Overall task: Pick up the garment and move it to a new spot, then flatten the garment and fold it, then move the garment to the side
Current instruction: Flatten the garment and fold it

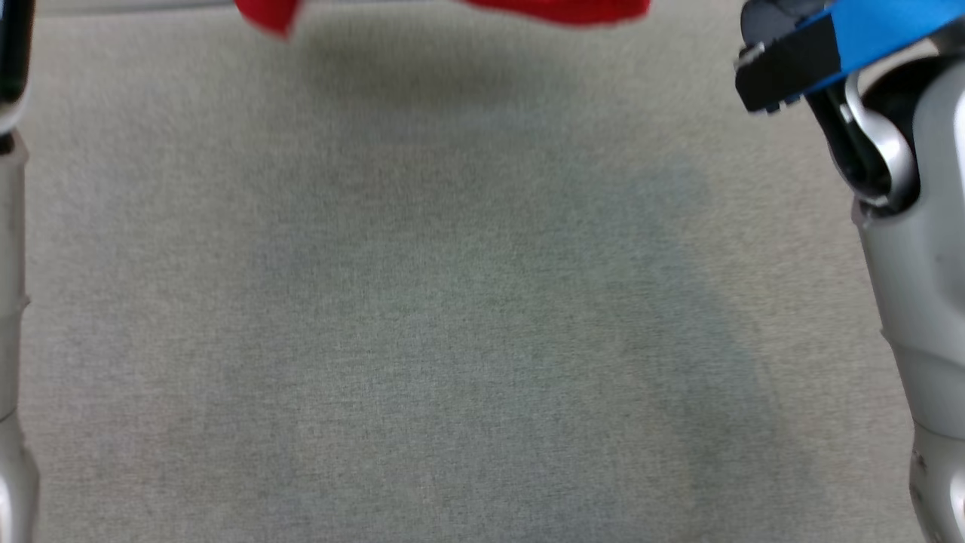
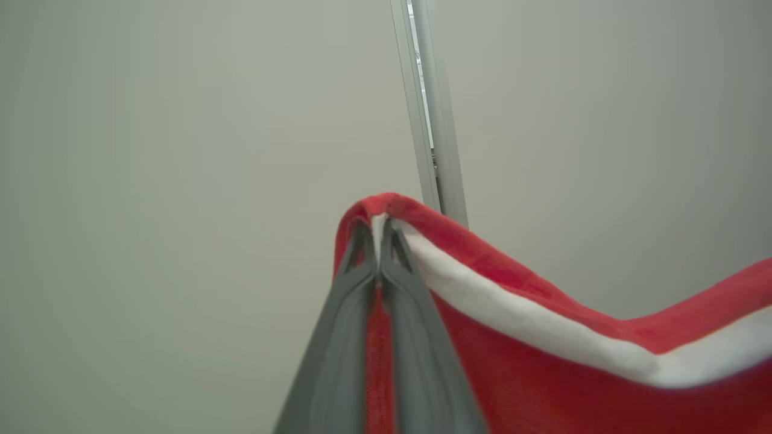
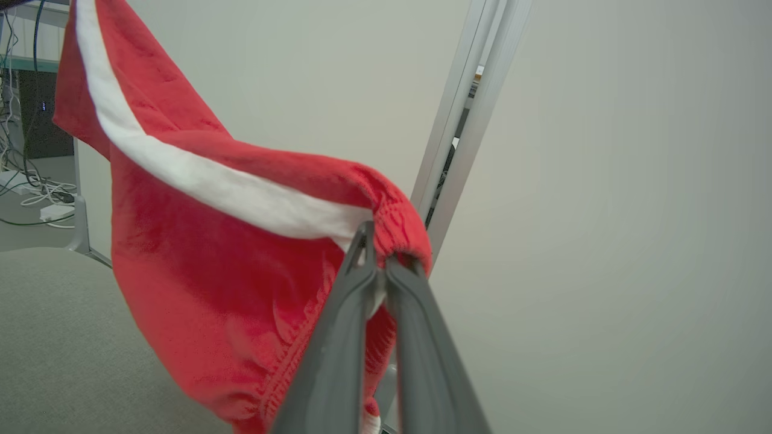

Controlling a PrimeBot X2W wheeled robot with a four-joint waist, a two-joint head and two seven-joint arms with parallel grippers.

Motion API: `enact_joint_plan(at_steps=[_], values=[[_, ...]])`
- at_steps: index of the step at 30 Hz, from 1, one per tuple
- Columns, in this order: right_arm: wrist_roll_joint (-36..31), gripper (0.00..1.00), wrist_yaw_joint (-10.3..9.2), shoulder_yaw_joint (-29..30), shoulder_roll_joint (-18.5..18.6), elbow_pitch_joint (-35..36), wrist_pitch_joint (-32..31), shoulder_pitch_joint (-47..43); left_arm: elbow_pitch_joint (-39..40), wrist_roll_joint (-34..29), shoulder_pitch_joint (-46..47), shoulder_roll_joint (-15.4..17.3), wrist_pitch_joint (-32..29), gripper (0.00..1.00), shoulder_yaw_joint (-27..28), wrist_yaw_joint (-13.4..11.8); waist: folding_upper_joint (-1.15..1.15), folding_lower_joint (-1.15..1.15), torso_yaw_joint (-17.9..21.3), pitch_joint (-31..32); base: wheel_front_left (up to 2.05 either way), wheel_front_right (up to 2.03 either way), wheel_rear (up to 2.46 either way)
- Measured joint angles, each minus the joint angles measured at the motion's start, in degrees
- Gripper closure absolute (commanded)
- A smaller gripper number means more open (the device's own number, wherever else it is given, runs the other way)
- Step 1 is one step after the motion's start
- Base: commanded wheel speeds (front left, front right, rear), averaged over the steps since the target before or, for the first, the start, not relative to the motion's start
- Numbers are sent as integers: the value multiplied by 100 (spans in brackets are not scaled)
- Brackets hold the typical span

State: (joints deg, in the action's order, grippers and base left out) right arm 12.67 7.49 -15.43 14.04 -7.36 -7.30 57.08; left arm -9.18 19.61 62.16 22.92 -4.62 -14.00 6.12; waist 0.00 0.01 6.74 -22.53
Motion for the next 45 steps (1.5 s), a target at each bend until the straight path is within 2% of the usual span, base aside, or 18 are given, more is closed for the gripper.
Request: enact_joint_plan(at_steps=[5, 8, 9, 10, 11, 16, 24, 28, 32, 39, 42, 45], values=[[-207, 100, 0, -67, -226, -666, 475, 230, -444, 55, 144, -243, 436, 100, -141, 25, 0, 1, -93, -547, 0, 0, 0], [-294, 100, 0, -366, -337, -1281, 1060, -83, -781, 109, -543, -413, 994, 100, -304, 43, 0, 1, -264, -931, 0, 0, 0], [-294, 100, 0, -366, -337, -1281, 1060, -83, -781, 109, -543, -413, 994, 100, -304, 43, 0, 1, -264, -931, 0, 0, 0], [-332, 100, 1, -464, -339, -1449, 1300, -277, -853, 193, -956, -503, 1224, 100, -319, 35, 0, 1, -326, -1009, 0, 0, 0], [-332, 100, 1, -464, -339, -1449, 1300, -277, -853, 193, -956, -503, 1224, 100, -319, 35, 0, 1, -326, -1009, 0, 0, 0], [-341, 100, 1, -494, -348, -1559, 1861, -1035, -851, 396, -2076, -537, 1715, 100, -156, -121, 0, 0, -352, -946, 0, 0, 0], [-176, 100, 0, -200, -506, -857, 2138, -2398, -53, 410, -3524, -565, 1939, 100, 76, -415, 0, -1, -411, -413, 0, 0, 0], [-142, 100, 0, -143, -550, -419, 2151, -3349, 664, 385, -4571, -582, 1952, 100, 201, -604, 0, -2, -479, 136, 0, 0, 0], [-147, 100, 0, -112, -542, -91, 2049, -3958, 1171, 343, -5224, -513, 1953, 100, 218, -722, 0, -3, -507, 504, 0, 0, 0], [-3, 100, 0, -146, -315, 1106, 1519, -5393, 2427, 308, -6614, -267, 1434, 100, 223, -1093, 0, -4, -435, 1173, 0, 0, 0], [24, 100, 0, -65, -212, 1588, 1262, -5766, 2808, 304, -6940, -162, 1147, 100, 235, -1224, 0, -4, -358, 1300, 0, 0, 0], [54, 100, 0, -38, -203, 1772, 1074, -5894, 2900, 347, -7037, -121, 911, 100, 211, -1259, 0, -3, -286, 1339, 0, 0, 0]])
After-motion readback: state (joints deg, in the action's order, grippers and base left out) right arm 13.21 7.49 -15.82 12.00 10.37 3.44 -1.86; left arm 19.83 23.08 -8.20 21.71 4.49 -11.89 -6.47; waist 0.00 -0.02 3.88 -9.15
